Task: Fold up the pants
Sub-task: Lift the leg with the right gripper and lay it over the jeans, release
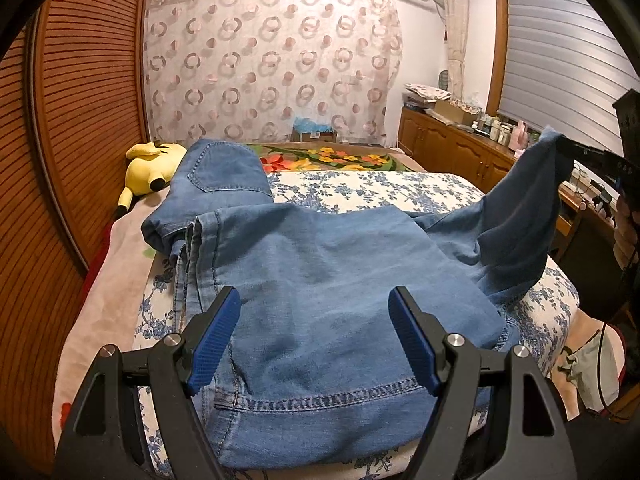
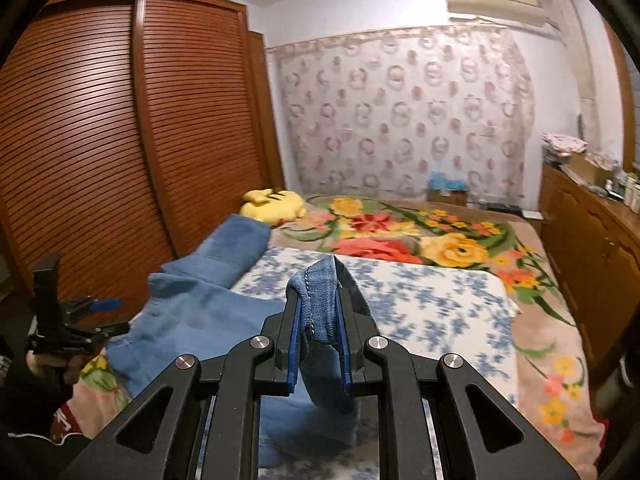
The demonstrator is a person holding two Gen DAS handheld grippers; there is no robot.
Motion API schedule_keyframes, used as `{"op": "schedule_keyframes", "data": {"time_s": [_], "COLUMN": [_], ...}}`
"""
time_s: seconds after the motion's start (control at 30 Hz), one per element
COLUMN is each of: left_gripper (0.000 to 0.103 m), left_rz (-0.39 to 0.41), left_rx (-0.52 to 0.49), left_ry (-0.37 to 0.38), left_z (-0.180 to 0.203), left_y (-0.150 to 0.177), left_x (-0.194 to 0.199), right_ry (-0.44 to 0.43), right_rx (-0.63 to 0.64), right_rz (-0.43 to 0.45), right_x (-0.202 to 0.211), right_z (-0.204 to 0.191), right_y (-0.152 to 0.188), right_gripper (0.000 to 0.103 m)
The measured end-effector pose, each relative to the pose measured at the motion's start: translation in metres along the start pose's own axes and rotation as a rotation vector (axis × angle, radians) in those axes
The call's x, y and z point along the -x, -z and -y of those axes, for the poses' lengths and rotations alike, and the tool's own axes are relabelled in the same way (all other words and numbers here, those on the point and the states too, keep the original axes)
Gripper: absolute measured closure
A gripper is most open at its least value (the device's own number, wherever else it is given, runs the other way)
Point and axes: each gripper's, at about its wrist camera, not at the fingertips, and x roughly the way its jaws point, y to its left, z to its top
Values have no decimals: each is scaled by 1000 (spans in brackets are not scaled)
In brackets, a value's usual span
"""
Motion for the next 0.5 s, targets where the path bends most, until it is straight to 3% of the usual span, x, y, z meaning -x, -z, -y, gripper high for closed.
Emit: {"op": "schedule_keyframes", "data": {"time_s": [0.5], "left_gripper": [26], "left_rz": [-11], "left_rx": [30], "left_ry": [-22], "left_z": [-18], "left_y": [10], "left_x": [4], "right_ry": [-156], "right_rx": [100], "right_rz": [23], "right_x": [-23], "right_z": [-15], "right_y": [-14], "right_gripper": [87]}}
